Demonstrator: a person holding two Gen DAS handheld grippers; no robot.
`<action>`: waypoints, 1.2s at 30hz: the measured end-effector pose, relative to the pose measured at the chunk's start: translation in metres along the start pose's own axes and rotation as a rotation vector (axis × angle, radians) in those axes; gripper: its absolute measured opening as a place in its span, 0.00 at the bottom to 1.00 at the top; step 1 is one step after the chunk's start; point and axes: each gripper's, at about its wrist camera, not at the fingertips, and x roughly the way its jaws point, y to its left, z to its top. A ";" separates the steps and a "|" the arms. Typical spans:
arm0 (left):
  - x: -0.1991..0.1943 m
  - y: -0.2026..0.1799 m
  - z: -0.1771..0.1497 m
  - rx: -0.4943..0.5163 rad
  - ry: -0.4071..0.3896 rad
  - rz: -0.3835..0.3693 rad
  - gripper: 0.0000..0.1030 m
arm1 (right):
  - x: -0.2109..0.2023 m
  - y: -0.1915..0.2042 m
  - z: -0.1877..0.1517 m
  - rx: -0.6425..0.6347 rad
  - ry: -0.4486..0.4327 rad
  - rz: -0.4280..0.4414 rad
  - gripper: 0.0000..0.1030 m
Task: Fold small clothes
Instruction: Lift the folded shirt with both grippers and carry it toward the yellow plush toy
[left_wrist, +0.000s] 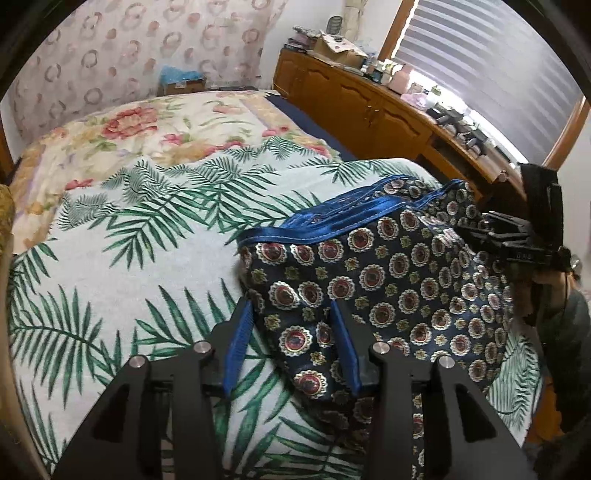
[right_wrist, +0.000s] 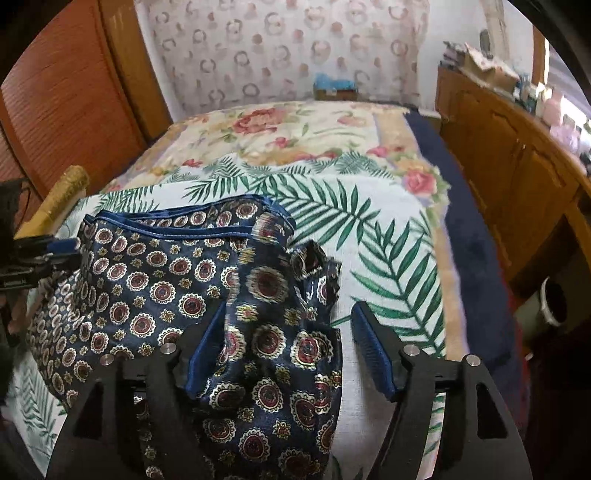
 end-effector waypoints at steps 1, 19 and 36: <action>0.000 0.001 0.000 -0.008 0.001 -0.010 0.40 | 0.000 0.000 -0.001 -0.001 -0.002 0.003 0.70; -0.086 -0.007 -0.011 -0.024 -0.249 -0.097 0.03 | -0.042 0.044 0.001 -0.118 -0.161 0.149 0.11; -0.261 0.101 -0.115 -0.264 -0.614 0.277 0.03 | -0.059 0.246 0.123 -0.540 -0.342 0.341 0.11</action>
